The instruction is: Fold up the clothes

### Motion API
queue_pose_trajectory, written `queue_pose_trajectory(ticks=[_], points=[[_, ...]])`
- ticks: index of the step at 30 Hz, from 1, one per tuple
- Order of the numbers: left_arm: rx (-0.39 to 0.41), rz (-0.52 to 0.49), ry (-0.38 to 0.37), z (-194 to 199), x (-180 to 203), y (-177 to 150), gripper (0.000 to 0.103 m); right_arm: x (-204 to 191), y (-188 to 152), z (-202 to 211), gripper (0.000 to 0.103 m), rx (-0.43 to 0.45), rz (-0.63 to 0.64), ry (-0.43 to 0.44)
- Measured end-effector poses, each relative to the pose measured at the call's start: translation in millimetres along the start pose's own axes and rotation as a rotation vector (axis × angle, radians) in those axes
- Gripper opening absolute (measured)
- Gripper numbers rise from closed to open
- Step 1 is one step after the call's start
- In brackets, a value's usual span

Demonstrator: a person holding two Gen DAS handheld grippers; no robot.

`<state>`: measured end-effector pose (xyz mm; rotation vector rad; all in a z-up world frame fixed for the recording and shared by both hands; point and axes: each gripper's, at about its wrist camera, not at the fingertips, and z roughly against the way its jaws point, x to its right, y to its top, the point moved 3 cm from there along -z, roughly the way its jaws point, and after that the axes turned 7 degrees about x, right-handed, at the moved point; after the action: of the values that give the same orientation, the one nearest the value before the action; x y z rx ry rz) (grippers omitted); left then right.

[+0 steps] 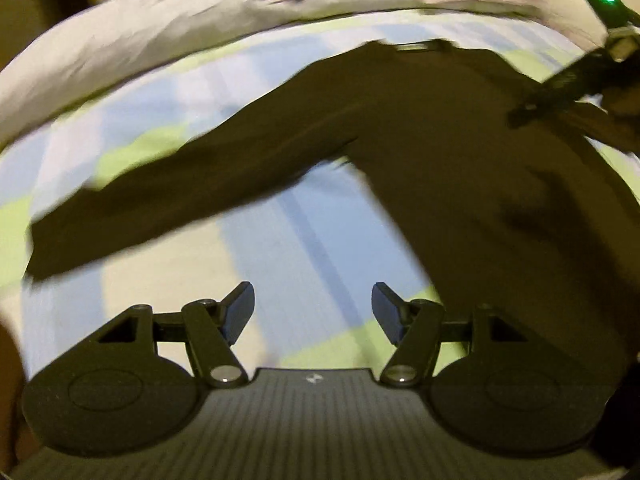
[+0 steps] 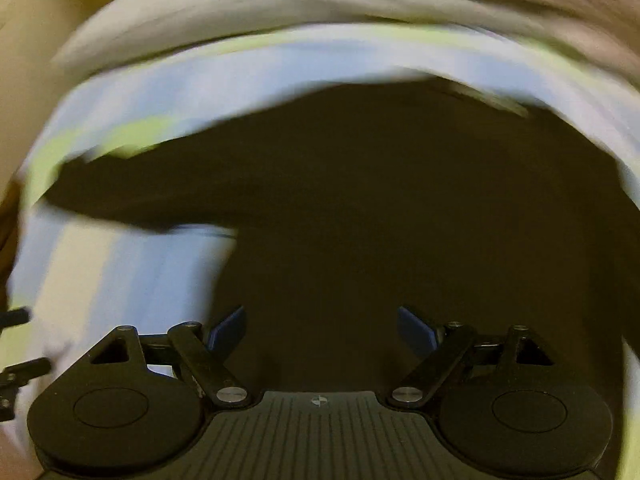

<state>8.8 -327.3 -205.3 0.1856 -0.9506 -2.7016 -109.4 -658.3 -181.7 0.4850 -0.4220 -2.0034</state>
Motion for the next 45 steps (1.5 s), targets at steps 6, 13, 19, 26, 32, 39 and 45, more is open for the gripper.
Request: queue_pose_trajectory(ticks=[6, 13, 19, 26, 32, 39, 45], points=[[0.036, -0.152, -0.062, -35, 82, 74, 0.060, 178, -41, 82, 0.085, 0.087, -0.278, -0.191], [0.006, -0.217, -0.097, -92, 209, 144, 0.061, 341, -50, 115, 0.085, 0.127, -0.344, -0.252], [-0.029, -0.274, -0.179, -148, 318, 193, 0.061, 432, -27, 82, 0.080, 0.084, -0.115, -0.194], [-0.078, -0.335, -0.206, -182, 377, 216, 0.061, 476, -21, 12, 0.055, -0.049, 0.068, -0.040], [-0.113, -0.330, -0.175, -187, 372, 218, 0.061, 492, -2, 36, 0.004, 0.066, 0.157, -0.162], [-0.126, -0.308, -0.163, -179, 363, 213, 0.061, 499, 3, 46, 0.060, 0.147, 0.087, -0.304], [-0.125, -0.371, -0.233, -167, 389, 194, 0.061, 497, -34, 106, 0.062, 0.215, -0.203, -0.297]])
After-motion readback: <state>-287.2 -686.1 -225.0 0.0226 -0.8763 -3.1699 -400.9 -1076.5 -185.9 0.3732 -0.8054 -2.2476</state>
